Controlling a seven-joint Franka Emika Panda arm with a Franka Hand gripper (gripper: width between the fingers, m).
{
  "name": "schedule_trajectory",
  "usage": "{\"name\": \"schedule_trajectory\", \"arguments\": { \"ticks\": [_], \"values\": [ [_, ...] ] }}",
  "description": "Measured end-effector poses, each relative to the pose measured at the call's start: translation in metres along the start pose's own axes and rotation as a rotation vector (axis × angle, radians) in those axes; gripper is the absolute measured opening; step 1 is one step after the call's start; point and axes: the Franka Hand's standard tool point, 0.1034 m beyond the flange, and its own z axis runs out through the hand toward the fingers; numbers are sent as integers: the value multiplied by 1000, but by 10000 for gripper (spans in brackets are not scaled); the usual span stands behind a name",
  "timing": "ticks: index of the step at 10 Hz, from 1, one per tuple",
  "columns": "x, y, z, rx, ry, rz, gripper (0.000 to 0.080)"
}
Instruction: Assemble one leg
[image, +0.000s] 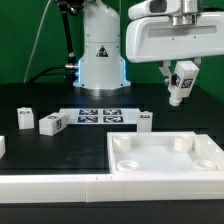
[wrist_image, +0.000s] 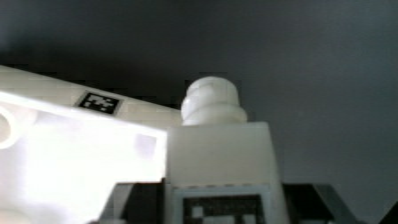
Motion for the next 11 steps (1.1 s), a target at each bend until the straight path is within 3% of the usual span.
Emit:
{"name": "schedule_trajectory", "arguments": {
  "ticks": [2, 7, 10, 11],
  "values": [
    [9, 21, 0, 14, -8, 83, 288],
    [76, 45, 13, 19, 51, 98, 288],
    [79, 47, 14, 9, 99, 98, 288],
    [86, 51, 11, -12, 197, 97, 288]
  ]
}}
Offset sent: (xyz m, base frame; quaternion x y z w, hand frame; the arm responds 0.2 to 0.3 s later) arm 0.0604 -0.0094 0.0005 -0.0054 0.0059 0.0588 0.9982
